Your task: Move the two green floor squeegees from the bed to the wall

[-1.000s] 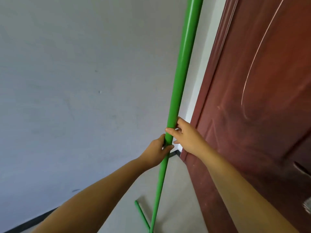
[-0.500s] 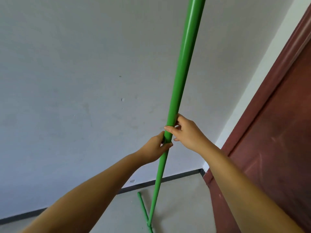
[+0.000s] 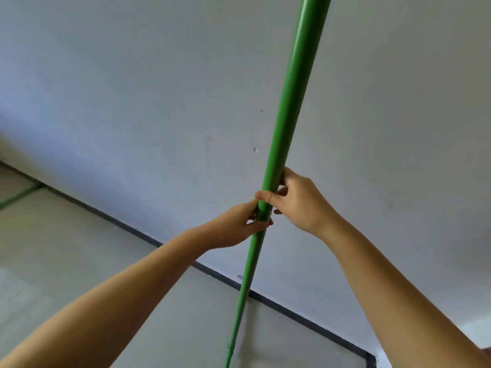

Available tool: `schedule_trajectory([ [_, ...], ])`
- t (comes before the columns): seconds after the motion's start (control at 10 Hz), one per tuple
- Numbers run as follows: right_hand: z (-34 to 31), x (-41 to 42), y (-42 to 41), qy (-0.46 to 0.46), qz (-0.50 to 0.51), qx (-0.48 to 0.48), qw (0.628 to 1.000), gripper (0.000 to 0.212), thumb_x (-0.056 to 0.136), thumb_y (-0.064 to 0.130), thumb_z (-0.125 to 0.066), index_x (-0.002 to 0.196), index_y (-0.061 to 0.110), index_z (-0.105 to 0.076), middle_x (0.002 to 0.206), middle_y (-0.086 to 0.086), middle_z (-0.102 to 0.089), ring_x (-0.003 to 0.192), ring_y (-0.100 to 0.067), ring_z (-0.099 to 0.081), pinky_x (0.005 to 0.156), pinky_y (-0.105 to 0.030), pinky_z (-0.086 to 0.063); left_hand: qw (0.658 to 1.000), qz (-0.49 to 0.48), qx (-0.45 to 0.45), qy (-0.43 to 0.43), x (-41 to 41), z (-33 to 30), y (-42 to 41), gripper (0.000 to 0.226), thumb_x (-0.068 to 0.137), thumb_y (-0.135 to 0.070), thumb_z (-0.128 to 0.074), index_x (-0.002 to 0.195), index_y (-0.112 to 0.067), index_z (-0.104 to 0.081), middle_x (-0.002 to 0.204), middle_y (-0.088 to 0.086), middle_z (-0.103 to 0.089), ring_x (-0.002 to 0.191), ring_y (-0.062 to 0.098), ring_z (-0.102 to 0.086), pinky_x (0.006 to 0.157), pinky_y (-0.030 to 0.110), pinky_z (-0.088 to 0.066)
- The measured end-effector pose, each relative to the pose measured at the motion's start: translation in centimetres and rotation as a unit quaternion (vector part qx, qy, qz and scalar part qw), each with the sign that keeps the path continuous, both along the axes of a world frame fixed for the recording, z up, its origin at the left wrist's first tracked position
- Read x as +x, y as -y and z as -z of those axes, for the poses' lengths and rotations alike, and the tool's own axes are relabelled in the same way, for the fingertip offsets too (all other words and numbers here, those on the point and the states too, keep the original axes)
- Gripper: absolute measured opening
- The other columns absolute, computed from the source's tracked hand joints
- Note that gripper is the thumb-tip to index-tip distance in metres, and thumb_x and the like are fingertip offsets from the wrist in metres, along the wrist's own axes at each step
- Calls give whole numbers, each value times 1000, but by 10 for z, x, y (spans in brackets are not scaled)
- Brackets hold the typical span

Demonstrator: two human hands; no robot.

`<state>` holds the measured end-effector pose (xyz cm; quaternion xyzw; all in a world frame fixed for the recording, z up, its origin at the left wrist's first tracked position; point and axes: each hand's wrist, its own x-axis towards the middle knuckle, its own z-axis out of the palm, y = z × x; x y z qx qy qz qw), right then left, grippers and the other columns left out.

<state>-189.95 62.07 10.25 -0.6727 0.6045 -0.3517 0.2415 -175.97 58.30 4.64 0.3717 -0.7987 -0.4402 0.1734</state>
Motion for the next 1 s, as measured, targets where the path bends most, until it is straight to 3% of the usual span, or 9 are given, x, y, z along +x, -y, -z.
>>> schedule_trajectory([
  [0.1, 0, -3, 1, 4, -54, 2, 999, 19, 78, 36, -65, 83, 35, -47, 84, -3, -67, 76, -22, -66, 72, -45, -57, 998, -63, 0, -1, -2, 0, -16, 38, 91, -15, -47, 128, -19, -39, 114, 0, -63, 102, 8, -58, 89, 15, -46],
  [0.3, 8, -3, -8, 7, -121, 8, 993, 18, 79, 37, -63, 88, 30, -49, 83, -3, -66, 74, -20, -66, 71, -36, -57, 988, -153, -10, 9, -1, 12, -49, 37, 91, -18, -46, 127, -20, -37, 121, 8, -62, 114, 20, -56, 99, 36, -47],
  [0.4, 10, -3, -14, 1, -144, 23, 989, 20, 79, 38, -64, 91, 28, -51, 82, 4, -65, 73, -13, -65, 68, -24, -54, 983, -180, -12, 19, 0, 16, -63, 37, 92, -18, -44, 128, -21, -34, 122, 13, -61, 114, 26, -57, 99, 46, -48],
  [0.5, 11, 1, -16, 6, -163, 21, 986, 24, 79, 36, -64, 95, 23, -52, 83, 9, -62, 75, -11, -63, 69, -26, -55, 975, -222, -14, 24, 0, 20, -71, 34, 92, -20, -43, 126, -18, -37, 121, 15, -60, 111, 29, -57, 97, 51, -48],
  [0.6, 10, 3, -16, 13, -171, 19, 985, 25, 79, 35, -65, 96, 21, -52, 82, 11, -60, 76, -14, -63, 75, -36, -58, 969, -246, -8, 30, -4, 18, -76, 33, 92, -20, -42, 125, -16, -36, 120, 16, -60, 109, 31, -58, 95, 53, -48],
  [0.8, 4, 0, -23, -13, -197, 16, 980, 25, 81, 35, -62, 95, 21, -47, 74, 10, -57, 69, -16, -60, 63, -21, -48, 961, -278, -6, 10, -12, 18, -83, 31, 93, -16, -42, 123, -11, -38, 119, 18, -60, 109, 29, -58, 97, 48, -49],
  [0.9, -10, -8, -22, -65, -221, 41, 972, 38, 81, 42, -59, 110, 20, -46, 102, -2, -62, 88, -22, -62, 75, -29, -50, 959, -284, -10, -10, -13, 17, -84, 32, 92, -17, -44, 123, -13, -38, 120, 17, -59, 110, 27, -58, 97, 45, -49],
  [1.0, -49, -50, -22, -21, -211, -44, 976, 58, 72, 63, -55, 121, 33, -45, 112, 5, -62, 101, -16, -63, 84, -35, -53, 955, -293, 4, -42, -7, 20, -101, 39, 91, -18, -47, 128, -21, -35, 121, 5, -56, 114, 16, -55, 98, 32, -48],
])
